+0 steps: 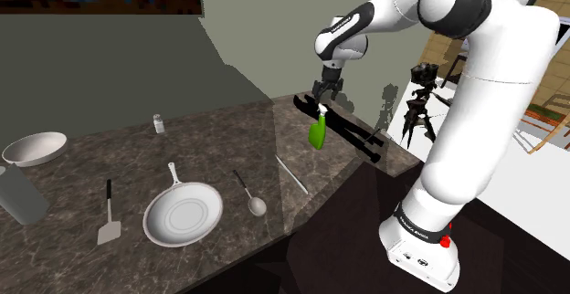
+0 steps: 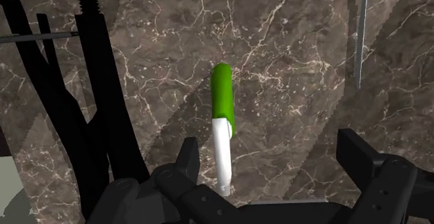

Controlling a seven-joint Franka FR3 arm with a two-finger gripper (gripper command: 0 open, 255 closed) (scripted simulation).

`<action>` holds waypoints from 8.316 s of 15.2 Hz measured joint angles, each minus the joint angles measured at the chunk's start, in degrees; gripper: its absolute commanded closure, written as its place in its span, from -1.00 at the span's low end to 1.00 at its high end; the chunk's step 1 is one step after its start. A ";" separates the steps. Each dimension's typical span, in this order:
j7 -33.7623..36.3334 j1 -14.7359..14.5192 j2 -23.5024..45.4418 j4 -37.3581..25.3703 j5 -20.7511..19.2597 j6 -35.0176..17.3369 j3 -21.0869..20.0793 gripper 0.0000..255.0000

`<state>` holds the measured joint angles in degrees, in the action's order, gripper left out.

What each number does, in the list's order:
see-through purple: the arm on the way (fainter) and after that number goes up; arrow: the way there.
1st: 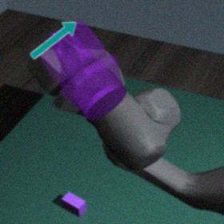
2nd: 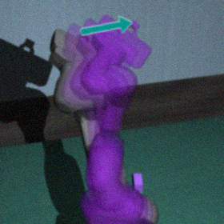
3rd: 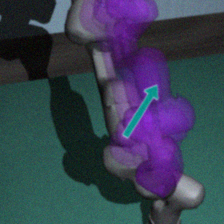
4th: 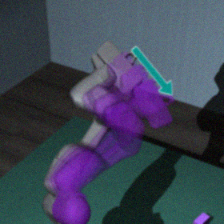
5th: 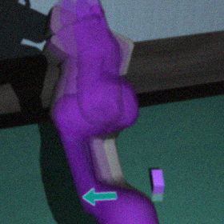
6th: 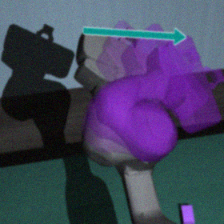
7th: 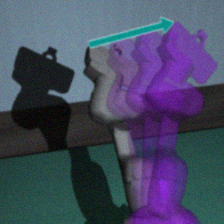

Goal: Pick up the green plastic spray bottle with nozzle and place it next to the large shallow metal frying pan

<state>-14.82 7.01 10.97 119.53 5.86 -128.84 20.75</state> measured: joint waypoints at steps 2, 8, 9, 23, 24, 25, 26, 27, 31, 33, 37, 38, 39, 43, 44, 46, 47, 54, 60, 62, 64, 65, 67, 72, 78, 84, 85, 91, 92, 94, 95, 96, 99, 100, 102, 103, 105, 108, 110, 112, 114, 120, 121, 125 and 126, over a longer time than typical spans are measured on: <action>-1.94 1.32 4.21 -2.97 1.53 -0.56 0.10 -1.00; -4.30 3.20 10.61 -6.71 3.91 -2.30 -0.43 -1.00; -4.57 3.39 11.33 -6.83 4.24 -2.85 -0.58 -1.00; -5.09 3.67 12.97 -6.15 5.12 -5.12 -1.06 1.00; -5.09 3.67 12.97 -6.15 5.12 -5.12 -1.06 1.00; -5.10 3.67 12.98 -6.15 5.12 -5.12 -1.06 1.00; -5.10 3.67 12.98 -6.16 5.12 -5.12 -1.06 1.00; -5.10 3.67 12.99 -6.16 5.12 -5.12 -1.06 1.00; -4.88 3.53 12.31 -6.21 4.78 -4.40 -0.87 1.00; -4.53 3.29 11.27 -6.31 4.29 -3.33 -0.61 1.00; -3.99 3.05 9.58 -7.28 3.37 -0.79 -0.14 1.00; -3.78 2.90 9.06 -7.31 3.12 -0.28 -0.04 1.00; -3.61 2.80 8.55 -7.34 2.88 0.24 0.07 1.00; -3.03 2.54 6.93 -8.54 2.01 2.94 0.43 1.00; -2.89 2.48 6.52 -8.83 1.80 3.60 0.52 1.00; -2.75 2.43 5.58 -9.16 1.36 4.80 0.73 1.00; -2.61 2.37 5.17 -9.40 1.15 5.43 0.81 1.00; -1.70 2.00 2.67 -11.79 -0.12 10.11 1.18 1.00; -1.15 1.84 1.17 -14.53 -0.89 14.23 1.38 1.00; -1.12 1.89 0.83 -15.75 -1.07 15.76 1.47 1.00; -0.80 1.74 0.17 -16.58 -1.39 17.21 1.48 1.00; -0.66 1.68 -0.13 -16.93 -1.52 17.82 1.48 1.00; -0.67 1.75 -0.43 -18.19 -1.67 19.36 1.58 1.00; -0.45 1.75 -0.95 -21.40 -1.94 23.05 1.65 1.00; -0.30 1.81 -1.57 -25.21 -2.25 27.43 1.77 1.00; -0.19 1.94 -1.33 -30.09 -2.20 32.07 1.82 1.00; -0.30 2.06 -1.08 -31.12 -2.10 32.87 1.87 1.00; 1.24 1.20 -1.64 -33.94 -2.37 36.19 1.36 1.00; 2.38 0.47 -2.24 -33.42 -2.62 36.20 0.92 1.00; 5.27 -1.37 -3.94 -31.48 -3.29 35.80 -0.24 1.00; 6.63 -2.19 -4.72 -30.59 -3.58 35.64 -0.80 1.00; 7.98 -2.96 -5.15 -29.76 -3.74 35.18 -1.37 1.00; 12.30 -5.39 -7.09 -27.95 -4.39 35.16 -3.26 1.00; 13.61 -6.10 -7.33 -27.71 -4.45 35.09 -3.86 1.00; 16.62 -7.72 -8.75 -26.18 -4.84 34.91 -5.25 1.00; 18.01 -8.45 -8.67 -26.13 -4.81 34.74 -5.92 1.00; 20.69 -9.83 -8.53 -25.95 -4.75 34.41 -7.20 1.00; 24.50 -11.81 -8.90 -25.69 -4.82 34.45 -9.03 1.00; 27.17 -13.20 -8.32 -26.92 -4.71 35.09 -10.31 1.00; 29.99 -14.68 -7.92 -26.95 -4.62 34.67 -11.66 1.00; 32.77 -16.15 -7.25 -27.73 -4.53 34.74 -12.98 1.00; 39.13 -19.58 -4.08 -31.74 -4.32 35.47 -15.88 1.00; 39.30 -19.67 -4.08 -31.14 -4.32 34.88 -15.96 1.00; 39.57 -19.85 -4.54 -27.44 -4.35 31.65 -16.08 1.00; 39.55 -19.85 -4.57 -26.80 -4.36 31.04 -16.08 1.00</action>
<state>24.73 -12.84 6.40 92.73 1.50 -97.81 4.67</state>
